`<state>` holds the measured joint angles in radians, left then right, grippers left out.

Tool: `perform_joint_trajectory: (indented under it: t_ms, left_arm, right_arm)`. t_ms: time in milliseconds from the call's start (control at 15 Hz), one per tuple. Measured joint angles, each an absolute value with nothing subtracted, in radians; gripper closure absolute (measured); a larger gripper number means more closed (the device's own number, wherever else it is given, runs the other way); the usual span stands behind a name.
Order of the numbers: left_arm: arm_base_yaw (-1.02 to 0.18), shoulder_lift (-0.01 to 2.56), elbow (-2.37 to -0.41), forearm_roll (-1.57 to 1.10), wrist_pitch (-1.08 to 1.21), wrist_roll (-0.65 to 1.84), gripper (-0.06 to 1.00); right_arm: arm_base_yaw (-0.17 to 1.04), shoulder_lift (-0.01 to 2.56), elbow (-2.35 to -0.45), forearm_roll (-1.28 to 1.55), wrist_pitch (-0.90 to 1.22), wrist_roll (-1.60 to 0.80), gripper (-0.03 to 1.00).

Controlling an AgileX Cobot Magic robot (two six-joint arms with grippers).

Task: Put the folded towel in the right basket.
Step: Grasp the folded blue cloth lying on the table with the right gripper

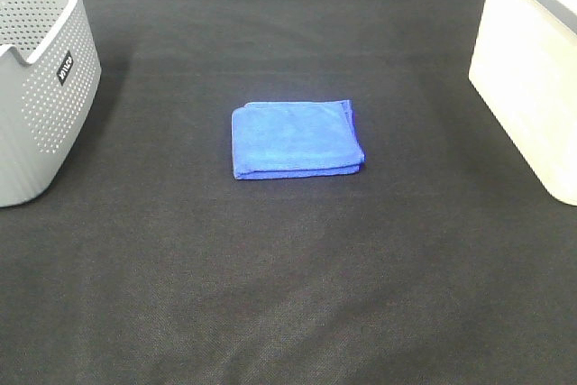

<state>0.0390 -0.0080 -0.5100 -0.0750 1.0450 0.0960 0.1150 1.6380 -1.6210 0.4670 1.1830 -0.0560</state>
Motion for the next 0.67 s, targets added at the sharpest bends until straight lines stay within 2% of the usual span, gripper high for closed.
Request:
perform_joint_trajectory:
  t_ms: [267, 533, 667]
  left_arm:
    - [0.039, -0.008, -0.51, -0.075, 1.045, 0.096, -0.04]
    - [0.039, -0.008, -0.51, -0.075, 1.045, 0.096, -0.04]
    - [0.039, -0.008, -0.51, -0.075, 1.045, 0.096, -0.04]
  right_arm:
    - [0.221, 1.992, -1.826, 0.496, 1.174, -0.054, 0.03]
    - [0.225, 2.308, -1.996, 0.515, 1.173, -0.054, 0.03]
    - [0.225, 2.36, -2.016, 0.519, 1.173, -0.054, 0.03]
